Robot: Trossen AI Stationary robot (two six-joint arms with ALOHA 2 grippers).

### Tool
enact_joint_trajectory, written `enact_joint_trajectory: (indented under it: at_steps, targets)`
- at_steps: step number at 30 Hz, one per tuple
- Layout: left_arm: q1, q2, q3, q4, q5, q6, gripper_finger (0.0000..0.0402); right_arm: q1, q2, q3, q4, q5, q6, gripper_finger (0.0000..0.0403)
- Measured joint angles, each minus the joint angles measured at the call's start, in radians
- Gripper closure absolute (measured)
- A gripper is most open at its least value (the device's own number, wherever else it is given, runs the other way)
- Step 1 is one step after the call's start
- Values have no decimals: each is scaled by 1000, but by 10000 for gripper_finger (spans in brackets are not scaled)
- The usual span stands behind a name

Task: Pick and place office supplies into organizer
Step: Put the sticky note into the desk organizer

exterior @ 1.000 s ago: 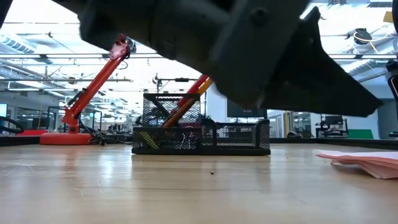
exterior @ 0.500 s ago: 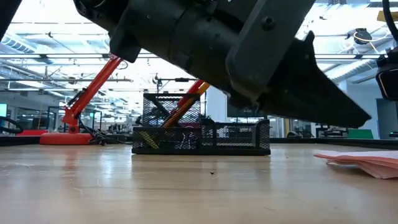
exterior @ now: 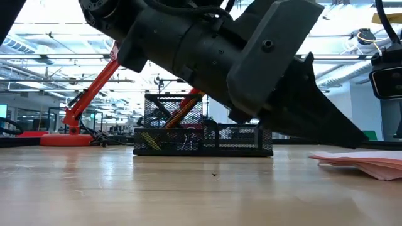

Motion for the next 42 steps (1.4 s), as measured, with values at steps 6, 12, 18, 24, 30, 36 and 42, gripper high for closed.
enact_joint_trajectory:
  at_steps: [6, 12, 18, 24, 30, 36, 42]
  targets:
    - [10, 0, 0, -24, 10, 1, 314, -15, 0, 0, 0, 0, -34, 236]
    - [-4, -8, 0, -96, 8, 45, 314, -16, 0, 0, 0, -2, -40, 236]
    - [-36, -38, 2, -251, 98, 38, 314, -16, 0, 0, 0, -4, -62, 236]
    - [-36, -35, 0, -198, 37, 56, 314, -16, 0, 0, 3, -1, -74, 236]
    - [-21, -35, -1, -191, 35, 59, 314, -16, 0, 0, 14, -1, -80, 236]
    - [7, -35, -1, -185, 38, 56, 314, -18, 0, 0, 81, 0, -134, 236]
    - [14, -18, -1, -147, 50, 55, 314, -35, 0, 0, 86, 0, -154, 236]
